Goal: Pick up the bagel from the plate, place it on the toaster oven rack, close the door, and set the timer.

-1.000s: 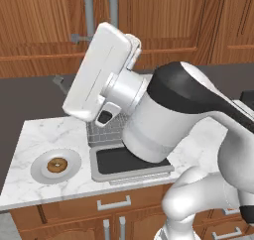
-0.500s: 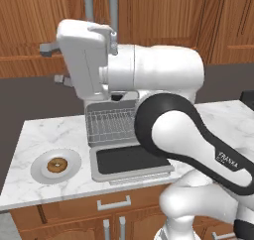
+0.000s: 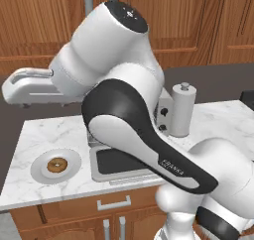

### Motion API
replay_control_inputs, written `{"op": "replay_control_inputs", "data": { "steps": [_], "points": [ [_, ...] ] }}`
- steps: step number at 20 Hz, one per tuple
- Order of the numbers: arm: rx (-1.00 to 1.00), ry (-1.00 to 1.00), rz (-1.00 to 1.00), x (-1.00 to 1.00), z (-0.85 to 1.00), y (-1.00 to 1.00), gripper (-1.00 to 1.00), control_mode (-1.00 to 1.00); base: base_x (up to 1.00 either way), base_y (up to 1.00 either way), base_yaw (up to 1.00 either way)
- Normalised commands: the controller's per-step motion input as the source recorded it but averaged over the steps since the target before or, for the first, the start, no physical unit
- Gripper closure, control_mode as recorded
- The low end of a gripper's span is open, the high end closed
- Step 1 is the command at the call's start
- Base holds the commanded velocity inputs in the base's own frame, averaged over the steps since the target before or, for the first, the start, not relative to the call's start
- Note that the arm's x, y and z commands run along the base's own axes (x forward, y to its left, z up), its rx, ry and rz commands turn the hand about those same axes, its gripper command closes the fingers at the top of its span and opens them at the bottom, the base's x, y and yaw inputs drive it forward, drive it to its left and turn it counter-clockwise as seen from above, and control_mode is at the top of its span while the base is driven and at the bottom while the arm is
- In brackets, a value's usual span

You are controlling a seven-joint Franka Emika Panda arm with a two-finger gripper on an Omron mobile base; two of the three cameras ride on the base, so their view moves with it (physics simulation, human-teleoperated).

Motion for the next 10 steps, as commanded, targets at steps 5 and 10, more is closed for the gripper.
{"op": "replay_control_inputs", "data": {
  "steps": [5,10],
  "points": [
    [-0.40,0.00,-0.12,0.35,-0.95,0.00,-1.00,-1.00,0.00,0.00,0.00],
    [-0.10,-0.02,-0.14,0.43,-0.84,-0.02,-1.00,-1.00,0.00,0.00,0.00]
  ]
}}
